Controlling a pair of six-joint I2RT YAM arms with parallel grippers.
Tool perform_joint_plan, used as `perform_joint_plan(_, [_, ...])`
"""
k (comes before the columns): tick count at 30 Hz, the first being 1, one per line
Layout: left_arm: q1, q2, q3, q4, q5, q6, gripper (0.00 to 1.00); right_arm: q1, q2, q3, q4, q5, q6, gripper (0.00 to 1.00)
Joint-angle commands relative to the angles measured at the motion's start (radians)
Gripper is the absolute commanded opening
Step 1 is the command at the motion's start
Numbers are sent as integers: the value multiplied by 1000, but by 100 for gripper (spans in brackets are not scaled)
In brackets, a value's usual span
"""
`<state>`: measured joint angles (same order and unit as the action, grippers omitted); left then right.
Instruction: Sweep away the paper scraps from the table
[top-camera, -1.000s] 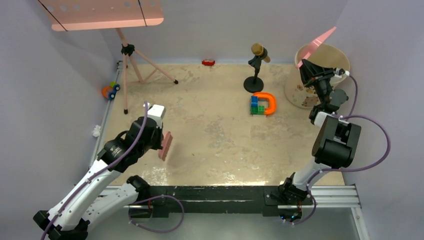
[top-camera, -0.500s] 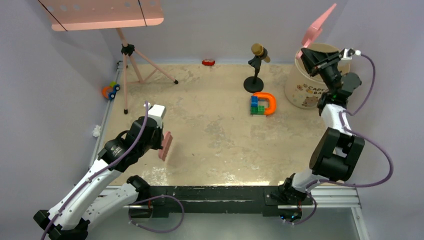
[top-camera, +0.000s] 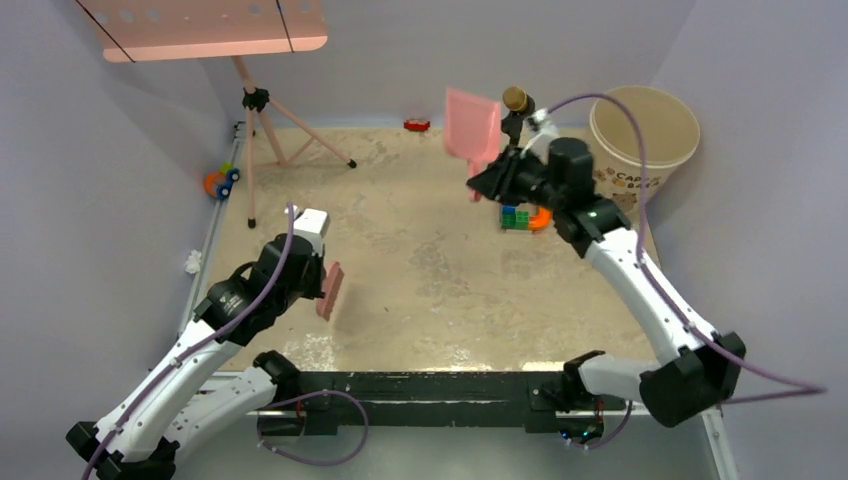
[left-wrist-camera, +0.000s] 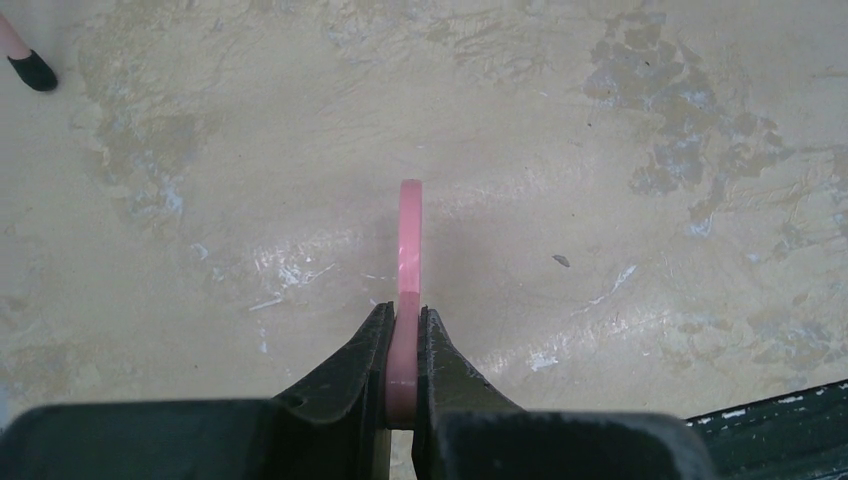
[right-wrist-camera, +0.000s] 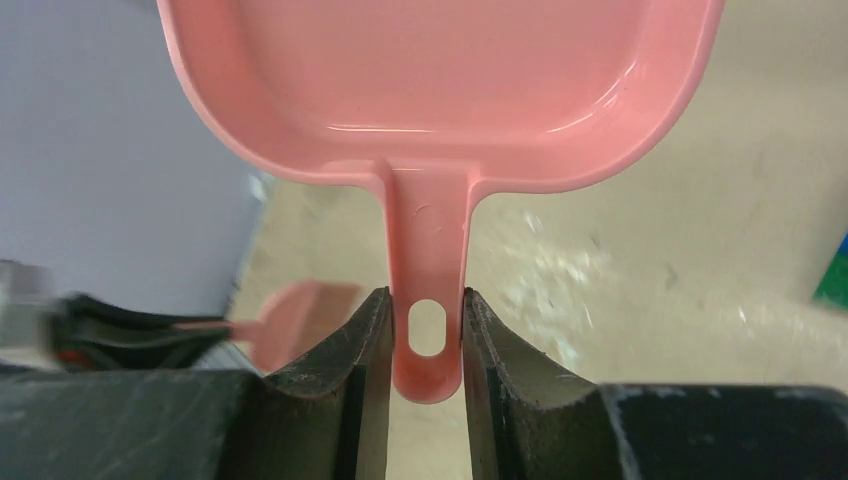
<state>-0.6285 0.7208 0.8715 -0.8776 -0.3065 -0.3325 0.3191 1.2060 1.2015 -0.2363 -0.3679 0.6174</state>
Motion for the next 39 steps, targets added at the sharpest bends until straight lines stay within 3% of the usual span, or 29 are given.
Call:
perform_joint_plan(1, [4, -34, 4, 44, -99, -58, 0, 205, 170, -5, -234, 374, -171, 0])
perform_joint_plan(5, [5, -49, 9, 31, -171, -105, 0, 351, 426, 142, -346, 586, -163, 4])
perform_joint_plan(9, [5, -58, 5, 32, -186, -111, 0, 354, 569, 220, -354, 609, -171, 6])
perform_joint_plan(16, [5, -56, 4, 30, -219, -106, 0, 325, 765, 365, -450, 749, -185, 1])
perform_joint_plan(18, [4, -59, -1, 37, -219, -103, 0, 296, 770, 358, -443, 747, -178, 33])
perform_joint_plan(19, [4, -58, -4, 42, -220, -101, 0, 280, 760, 343, -425, 730, -185, 66])
perform_joint_plan(20, [4, -57, -7, 48, -219, -98, 0, 264, 739, 321, -395, 700, -200, 84])
perform_joint_plan(21, [5, -51, -9, 51, -219, -97, 0, 249, 711, 292, -356, 673, -218, 87])
perform_joint_plan(26, [5, -8, 2, 54, -191, -113, 0, 237, 545, 164, -188, 595, -321, 92])
perform_joint_plan(31, [5, 41, 56, 77, -118, -218, 0, 238, 307, -104, 70, 612, -383, 95])
perform_joint_plan(39, [5, 217, 91, 352, 2, -422, 0, 238, 11, -439, 391, 672, -339, 98])
